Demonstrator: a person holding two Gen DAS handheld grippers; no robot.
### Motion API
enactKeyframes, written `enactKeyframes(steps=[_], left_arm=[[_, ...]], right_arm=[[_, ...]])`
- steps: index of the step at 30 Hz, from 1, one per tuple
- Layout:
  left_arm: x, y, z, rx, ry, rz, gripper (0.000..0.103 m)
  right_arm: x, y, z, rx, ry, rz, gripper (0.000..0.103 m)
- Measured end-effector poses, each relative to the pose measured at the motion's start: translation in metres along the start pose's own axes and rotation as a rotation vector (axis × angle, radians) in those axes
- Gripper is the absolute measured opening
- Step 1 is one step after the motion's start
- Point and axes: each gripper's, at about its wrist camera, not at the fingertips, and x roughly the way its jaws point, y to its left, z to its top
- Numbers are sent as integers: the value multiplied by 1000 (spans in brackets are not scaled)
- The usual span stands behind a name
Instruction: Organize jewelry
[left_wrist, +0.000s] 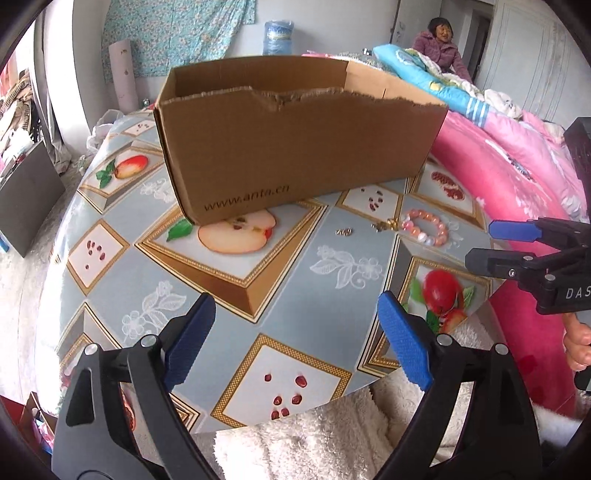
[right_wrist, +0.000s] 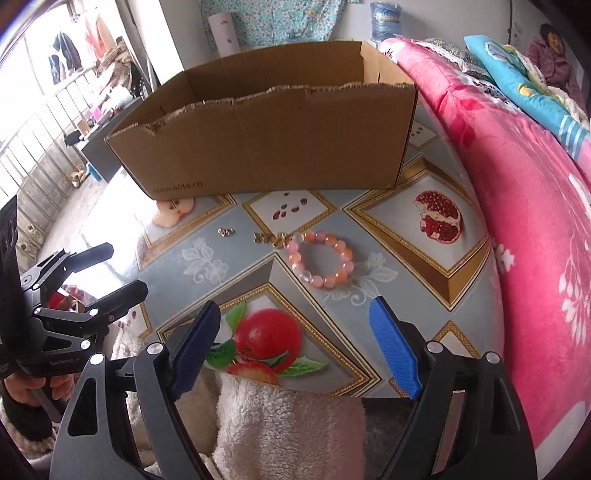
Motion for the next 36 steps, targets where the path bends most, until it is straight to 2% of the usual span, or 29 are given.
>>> enactKeyframes(steps=[7,14,23,27,36], left_arm=[[14,3,-9,-32,43,15,85],[22,4,-10,-43,49,40,85],[28,-8,-9,14,59,94,91],[30,-9,-8,8,62,100,93],[34,-11,-6,-3,60,118,95]], right_arm=[[18,2,-7,8,48,-14,81],[31,0,-13,30,72,-23,82],[37,-3,-14,37,53,-55,91],[39,3,-16,20,49,-79,95],[42,2,-13,42,44,-109,96]])
